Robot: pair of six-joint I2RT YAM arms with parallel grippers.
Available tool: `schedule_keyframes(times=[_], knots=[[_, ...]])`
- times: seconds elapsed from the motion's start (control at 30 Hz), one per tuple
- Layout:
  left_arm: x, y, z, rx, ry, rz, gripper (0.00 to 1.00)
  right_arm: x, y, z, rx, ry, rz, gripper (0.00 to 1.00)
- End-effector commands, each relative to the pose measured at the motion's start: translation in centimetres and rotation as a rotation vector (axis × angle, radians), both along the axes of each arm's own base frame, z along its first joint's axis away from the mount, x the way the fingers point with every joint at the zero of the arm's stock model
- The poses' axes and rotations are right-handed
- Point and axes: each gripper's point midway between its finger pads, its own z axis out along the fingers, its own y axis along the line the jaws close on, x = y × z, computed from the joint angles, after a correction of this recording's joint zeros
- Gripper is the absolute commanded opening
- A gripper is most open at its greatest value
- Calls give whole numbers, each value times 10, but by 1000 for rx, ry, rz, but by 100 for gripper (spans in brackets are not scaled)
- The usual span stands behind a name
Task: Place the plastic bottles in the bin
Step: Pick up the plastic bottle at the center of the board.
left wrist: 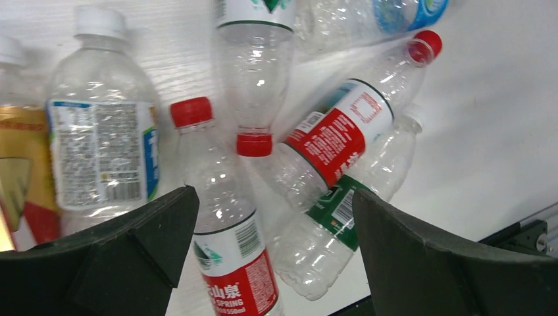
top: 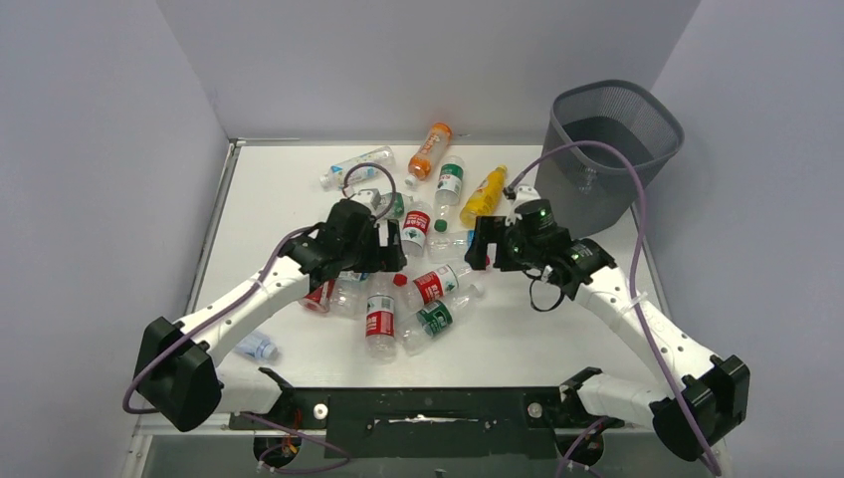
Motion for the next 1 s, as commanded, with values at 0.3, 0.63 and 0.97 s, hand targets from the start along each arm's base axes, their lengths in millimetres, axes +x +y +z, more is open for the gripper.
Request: schedule_keyframes(times=[0.3, 0.63, 0.97], knots=[[33, 139, 27, 13, -30, 476, 88, -18, 47, -29, 60, -23, 53, 90], [33, 203, -7, 83, 56, 750, 90, -22, 52, -32, 48, -24, 105, 90], [46, 180, -38, 38, 85, 615, 90, -25, 49, -36, 42, -15, 101, 90]])
